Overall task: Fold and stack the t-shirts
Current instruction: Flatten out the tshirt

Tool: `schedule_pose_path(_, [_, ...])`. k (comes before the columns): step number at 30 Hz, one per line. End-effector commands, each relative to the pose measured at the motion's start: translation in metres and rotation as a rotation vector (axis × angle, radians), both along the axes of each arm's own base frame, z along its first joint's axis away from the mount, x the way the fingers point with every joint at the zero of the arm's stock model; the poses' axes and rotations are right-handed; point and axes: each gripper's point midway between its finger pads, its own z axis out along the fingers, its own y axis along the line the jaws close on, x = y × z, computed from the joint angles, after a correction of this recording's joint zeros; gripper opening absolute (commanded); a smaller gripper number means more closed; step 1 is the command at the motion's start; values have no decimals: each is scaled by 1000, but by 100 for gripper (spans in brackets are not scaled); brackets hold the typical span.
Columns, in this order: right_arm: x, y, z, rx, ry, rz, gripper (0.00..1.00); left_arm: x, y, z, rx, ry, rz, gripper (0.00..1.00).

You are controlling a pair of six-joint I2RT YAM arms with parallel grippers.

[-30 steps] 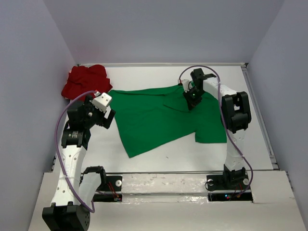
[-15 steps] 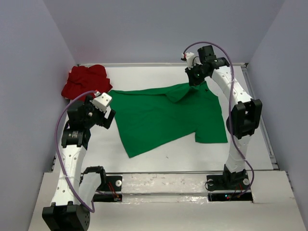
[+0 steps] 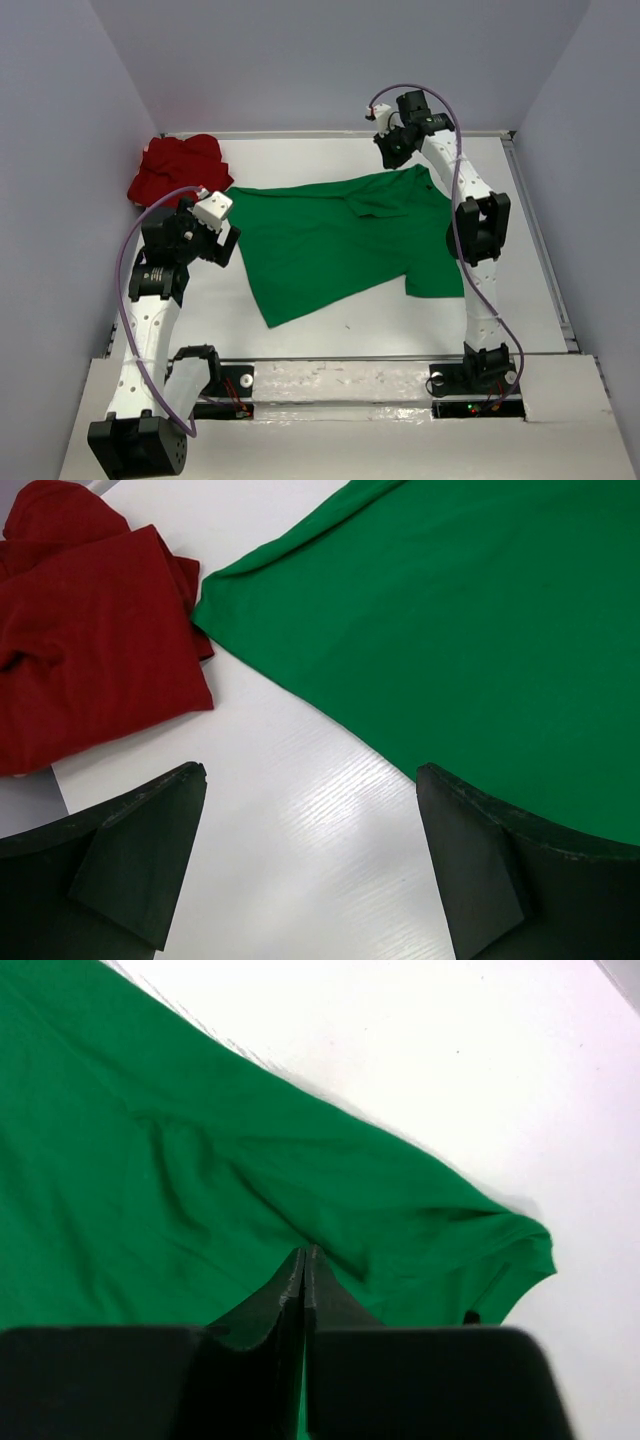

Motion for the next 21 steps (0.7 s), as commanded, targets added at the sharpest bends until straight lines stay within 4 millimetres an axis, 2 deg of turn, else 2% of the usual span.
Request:
schedule_pose_path(1, [-10,-3,10,0,1,9,28,3,0,7,-2,-34,-2,99])
schedule_pose_path(2, [-16,-5,5,-6,21,12,34,3,0,8,-2,-36,-3,99])
schedule_pose_path(4, [-28,-8,-2,-14,47,19,39,4,-1,9,-6,-39,-12,99])
schedule_pose_path(5, [-42,-11,-8,-22,79,20,40,4,-2,10,-8,-41,-12,99])
schedule_pose_path(7, [-53,-13,-10,-20,91,23,41,6,-4,11,-16,-45,-22,99])
schedule_pose_path(8, [-59,-14,-3,-16,85,25,42,6,-4,12,-17,-47,-26,99])
schedule_pose_path(9, [-68,-16,-13,-21,120,25,42,7,-5,13,-20,-48,-27,99])
schedule_pose_path(11, [-80,-13,-12,-23,134,41,43,7,-5,14,-22,-47,-31,99])
schedule_pose_path(13, [-89,-16,-20,-31,164,41,43,6,-6,14,-26,-48,-36,99])
schedule_pose_path(17, [-93,-17,-25,-33,173,41,42,3,-7,15,-26,-54,-36,99])
schedule_pose_path(21, [-86,-14,-31,-28,181,36,43,0,-6,11,-24,-51,-32,99])
